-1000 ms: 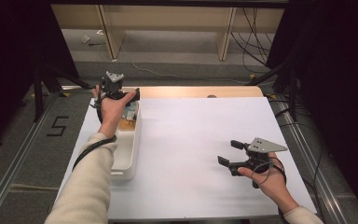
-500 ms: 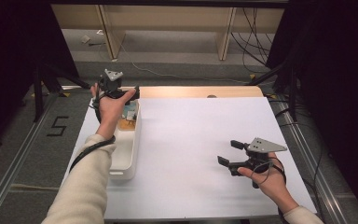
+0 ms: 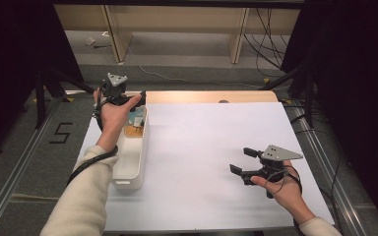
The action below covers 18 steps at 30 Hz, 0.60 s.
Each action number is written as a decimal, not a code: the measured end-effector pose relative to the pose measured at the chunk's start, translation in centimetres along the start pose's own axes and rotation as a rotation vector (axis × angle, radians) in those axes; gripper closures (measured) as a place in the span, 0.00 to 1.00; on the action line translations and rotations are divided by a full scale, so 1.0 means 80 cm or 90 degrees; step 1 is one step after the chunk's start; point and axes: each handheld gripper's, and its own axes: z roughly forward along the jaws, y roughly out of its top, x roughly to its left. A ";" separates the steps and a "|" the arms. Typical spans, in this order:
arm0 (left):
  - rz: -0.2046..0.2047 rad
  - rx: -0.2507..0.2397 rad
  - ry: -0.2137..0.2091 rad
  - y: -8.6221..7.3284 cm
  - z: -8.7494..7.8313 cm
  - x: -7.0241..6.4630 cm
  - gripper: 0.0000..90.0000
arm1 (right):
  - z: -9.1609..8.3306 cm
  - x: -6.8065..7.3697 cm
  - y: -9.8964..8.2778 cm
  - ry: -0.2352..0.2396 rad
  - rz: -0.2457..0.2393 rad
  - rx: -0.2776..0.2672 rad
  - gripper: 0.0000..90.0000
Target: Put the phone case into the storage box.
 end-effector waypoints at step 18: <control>0.014 0.009 -0.040 -0.019 -0.039 -0.005 0.08 | 0.000 0.000 0.001 -0.001 -0.001 -0.001 0.18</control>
